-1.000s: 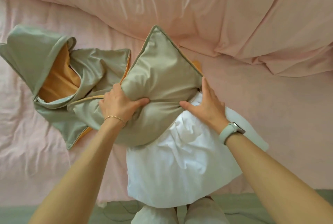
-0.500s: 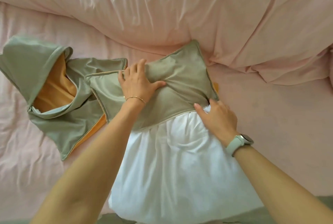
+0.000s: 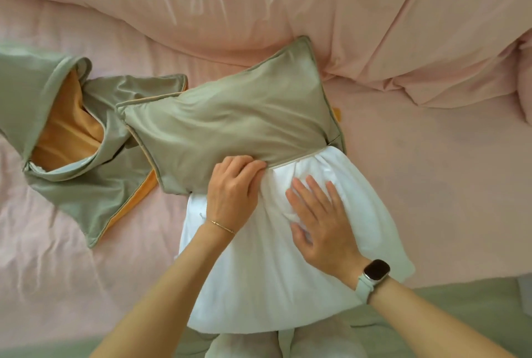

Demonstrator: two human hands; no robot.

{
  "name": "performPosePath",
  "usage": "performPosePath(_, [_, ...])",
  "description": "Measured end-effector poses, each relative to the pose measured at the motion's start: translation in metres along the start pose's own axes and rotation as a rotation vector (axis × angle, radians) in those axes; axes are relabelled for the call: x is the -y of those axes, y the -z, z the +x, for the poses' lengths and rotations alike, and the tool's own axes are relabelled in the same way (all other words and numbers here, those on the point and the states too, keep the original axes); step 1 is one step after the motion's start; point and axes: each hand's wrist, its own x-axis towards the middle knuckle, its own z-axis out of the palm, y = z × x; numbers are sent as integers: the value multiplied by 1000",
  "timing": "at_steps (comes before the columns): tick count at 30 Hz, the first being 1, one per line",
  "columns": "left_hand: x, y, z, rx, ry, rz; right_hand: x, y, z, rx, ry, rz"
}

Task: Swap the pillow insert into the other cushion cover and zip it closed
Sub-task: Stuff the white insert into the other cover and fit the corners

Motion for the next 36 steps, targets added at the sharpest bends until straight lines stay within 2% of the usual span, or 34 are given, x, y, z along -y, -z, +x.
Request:
performPosePath(5, [16, -4, 11, 155, -31, 86, 4, -11, 8, 99, 90, -73])
performPosePath(7, [15, -3, 19, 186, 60, 38, 6, -14, 5, 148, 89, -78])
performPosePath(12, [-6, 5, 45, 282, 431, -167, -6, -35, 37, 331, -55, -142])
performPosePath(14, [-11, 10, 38, 315, 469, -258, -9, -47, 61, 371, -159, -131])
performPosePath(16, [-10, 15, 19, 336, 423, -228, -8, -53, 76, 420, -237, -88])
performPosePath(19, [3, 13, 0, 314, 260, -19, -10, -49, 68, 335, -171, -60])
performPosePath(22, [11, 12, -5, 154, 81, 171, -12, -34, 33, 187, -8, -41])
performPosePath(24, [14, 18, -13, 72, 93, 217, -12, -21, 19, 16, 15, 28])
performPosePath(26, [20, 27, -31, 50, 184, 199, -7, -13, 21, -127, 21, 94])
performPosePath(30, [23, 39, -51, 27, 600, 4, 21, -9, 59, -267, 168, 69])
performPosePath(33, [26, 41, -55, 40, 830, -274, 38, -15, 87, -259, 282, -3])
performPosePath(36, [33, 45, -73, 76, 1165, -501, 57, -22, 107, -121, 392, -77])
